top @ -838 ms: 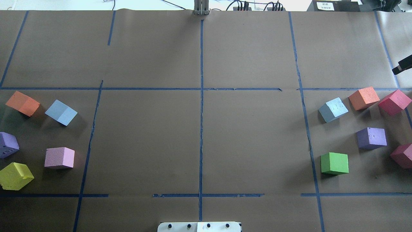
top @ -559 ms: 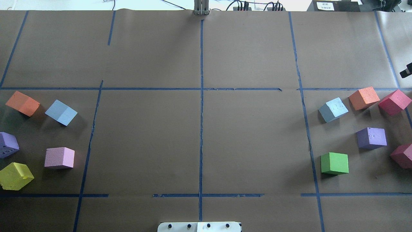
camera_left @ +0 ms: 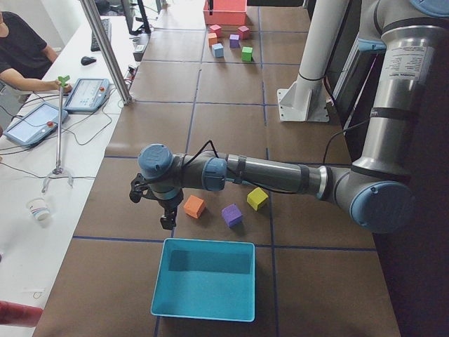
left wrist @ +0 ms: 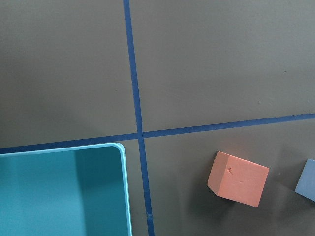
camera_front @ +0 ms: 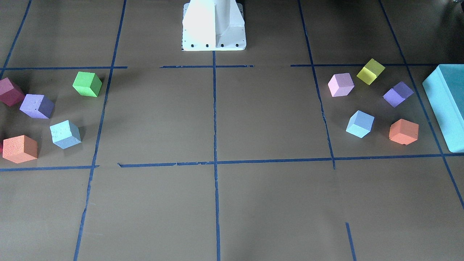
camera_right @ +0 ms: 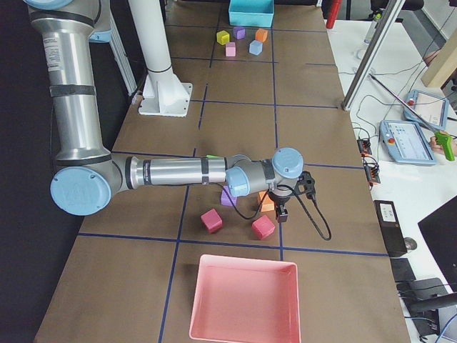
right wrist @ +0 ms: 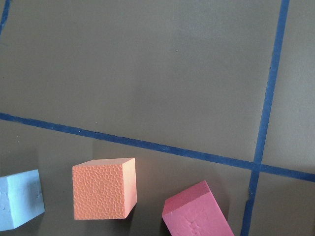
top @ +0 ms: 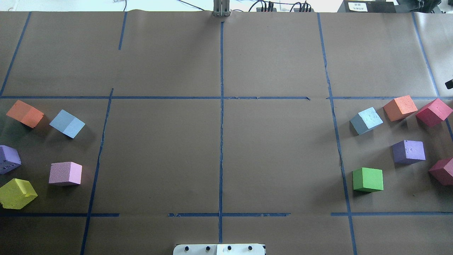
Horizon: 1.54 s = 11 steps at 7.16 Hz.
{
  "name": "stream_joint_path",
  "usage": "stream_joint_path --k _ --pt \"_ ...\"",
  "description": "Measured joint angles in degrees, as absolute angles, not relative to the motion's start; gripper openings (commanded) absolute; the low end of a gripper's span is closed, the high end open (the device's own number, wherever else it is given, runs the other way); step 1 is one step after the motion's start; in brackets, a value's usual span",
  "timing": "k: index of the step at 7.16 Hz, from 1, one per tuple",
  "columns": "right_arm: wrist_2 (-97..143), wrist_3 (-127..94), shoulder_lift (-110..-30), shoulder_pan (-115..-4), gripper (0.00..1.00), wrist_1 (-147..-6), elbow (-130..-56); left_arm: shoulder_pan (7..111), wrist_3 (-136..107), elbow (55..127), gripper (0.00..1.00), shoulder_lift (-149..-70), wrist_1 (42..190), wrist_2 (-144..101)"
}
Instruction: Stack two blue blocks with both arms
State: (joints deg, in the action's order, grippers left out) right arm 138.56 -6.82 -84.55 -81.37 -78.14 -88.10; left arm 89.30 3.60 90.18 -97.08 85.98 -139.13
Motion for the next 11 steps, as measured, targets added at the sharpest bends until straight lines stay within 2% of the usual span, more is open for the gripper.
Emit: stream_joint_path --k 4,6,8,11 --pt "138.3 -6.1 -81.9 -80.3 1.0 -84.8 -89.5 89.1 4.1 90.5 1.0 -94.5 89.1 -139.4" --pt "138.5 -7.5 -82.7 -78.1 1.0 -84.9 -93.8 89.1 3.9 90.8 1.0 -93.3 92.4 -139.5" --pt "138.4 -13.2 -83.8 -73.0 1.0 -83.9 -100.2 89.1 3.7 91.0 1.0 -92.1 94.0 -141.2" --pt "131.8 -27.0 -84.2 -62.5 1.0 -79.2 -102.6 89.1 3.6 91.0 1.0 -91.8 94.3 -142.0"
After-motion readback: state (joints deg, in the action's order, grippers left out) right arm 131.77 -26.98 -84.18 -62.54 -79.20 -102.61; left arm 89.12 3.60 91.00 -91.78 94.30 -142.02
